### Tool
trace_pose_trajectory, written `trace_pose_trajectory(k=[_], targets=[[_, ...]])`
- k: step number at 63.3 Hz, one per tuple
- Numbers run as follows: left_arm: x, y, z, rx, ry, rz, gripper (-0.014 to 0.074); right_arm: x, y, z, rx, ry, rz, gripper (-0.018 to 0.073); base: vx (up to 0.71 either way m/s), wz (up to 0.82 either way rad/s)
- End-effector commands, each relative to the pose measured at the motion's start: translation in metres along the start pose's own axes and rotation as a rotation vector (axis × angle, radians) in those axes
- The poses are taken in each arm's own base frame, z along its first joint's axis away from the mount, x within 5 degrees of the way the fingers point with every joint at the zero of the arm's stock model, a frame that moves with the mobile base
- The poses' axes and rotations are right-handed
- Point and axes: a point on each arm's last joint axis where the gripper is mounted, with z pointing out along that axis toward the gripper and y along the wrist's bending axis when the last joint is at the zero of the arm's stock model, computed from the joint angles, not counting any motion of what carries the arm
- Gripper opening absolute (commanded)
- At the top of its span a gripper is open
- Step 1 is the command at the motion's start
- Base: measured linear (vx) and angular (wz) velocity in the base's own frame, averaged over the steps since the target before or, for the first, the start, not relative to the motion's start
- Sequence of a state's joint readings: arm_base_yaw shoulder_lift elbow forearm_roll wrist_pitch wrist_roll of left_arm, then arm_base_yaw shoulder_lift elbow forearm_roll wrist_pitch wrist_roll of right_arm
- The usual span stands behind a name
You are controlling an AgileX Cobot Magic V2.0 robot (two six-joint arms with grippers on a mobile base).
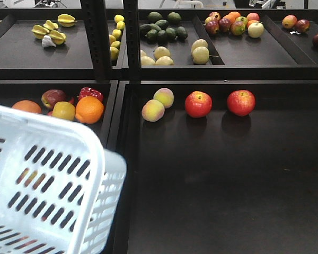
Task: Pick three apples into basket with both arms
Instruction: 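Raise the held basket and pull it toward the robot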
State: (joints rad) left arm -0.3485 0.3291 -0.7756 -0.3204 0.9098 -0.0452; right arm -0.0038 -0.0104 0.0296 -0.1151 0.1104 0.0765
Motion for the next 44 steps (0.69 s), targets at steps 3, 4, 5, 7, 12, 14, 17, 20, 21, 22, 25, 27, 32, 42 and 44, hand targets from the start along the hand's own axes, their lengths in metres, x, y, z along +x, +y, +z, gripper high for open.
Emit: trace_pose_trajectory(k=[3,4,5,7,12,14,17,20,21,22,25,27,32,42,44], targets=[[-0.017,0.001,0.006,-0.004,-0.116,-0.018,-0.0008,-0.002,0.0,0.0,0.0,-0.067,-0.014,-0.0005,0.0,0.0],[-0.018,0.001,0.007,-0.008,-0.116,-0.016,-0.0008,-0.002,0.0,0.0,0.0,-0.067,-0.014,-0.0005,0.0,0.0],[-0.019,0.002,0.008,-0.012,-0.119,-0.017,-0.0008,-0.002,0.0,0.0,0.0,-0.067,-0.014,-0.0005,0.0,0.0],[-0.02,0.002,0.012,-0.016,-0.114,-0.02,-0.0008,-0.002,0.0,0.0,0.0,-0.067,-0.014,-0.0005,0.0,0.0],[-0.023,0.004,0.019,-0.021,-0.097,-0.031,-0.0008,-0.002,0.0,0.0,0.0,-0.067,-0.014,-0.0005,0.0,0.0],[-0.024,0.005,0.023,-0.025,-0.083,-0.04,-0.0008,-0.002,0.0,0.0,0.0,-0.067,-0.014,-0.0005,0.0,0.0],[-0.024,0.005,0.027,-0.029,-0.066,-0.049,-0.0008,-0.002,0.0,0.0,0.0,-0.067,-0.014,-0.0005,0.0,0.0],[-0.024,0.006,0.03,-0.033,-0.051,-0.055,-0.0008,-0.002,0.0,0.0,0.0,-0.067,-0.014,-0.0005,0.0,0.0],[-0.024,0.006,0.031,-0.033,-0.047,-0.056,-0.0008,-0.002,0.0,0.0,0.0,-0.067,-0.014,-0.0005,0.0,0.0],[-0.024,0.006,0.031,-0.034,-0.047,-0.056,-0.0008,-0.002,0.0,0.0,0.0,-0.067,-0.014,-0.0005,0.0,0.0],[-0.024,0.007,0.032,-0.035,-0.042,-0.058,-0.0008,-0.002,0.0,0.0,0.0,-0.067,-0.014,-0.0005,0.0,0.0],[-0.024,0.007,0.032,-0.035,-0.042,-0.058,-0.0008,-0.002,0.0,0.0,0.0,-0.067,-0.014,-0.0005,0.0,0.0],[-0.024,0.007,0.032,-0.036,-0.042,-0.057,-0.0008,-0.002,0.0,0.0,0.0,-0.067,-0.014,-0.0005,0.0,0.0],[-0.019,0.007,0.032,-0.038,0.016,-0.059,-0.0008,-0.002,0.0,0.0,0.0,-0.067,-0.014,-0.0005,0.0,0.0],[-0.018,0.007,0.032,-0.039,0.024,-0.059,-0.0008,-0.002,0.0,0.0,0.0,-0.067,-0.014,-0.0005,0.0,0.0]])
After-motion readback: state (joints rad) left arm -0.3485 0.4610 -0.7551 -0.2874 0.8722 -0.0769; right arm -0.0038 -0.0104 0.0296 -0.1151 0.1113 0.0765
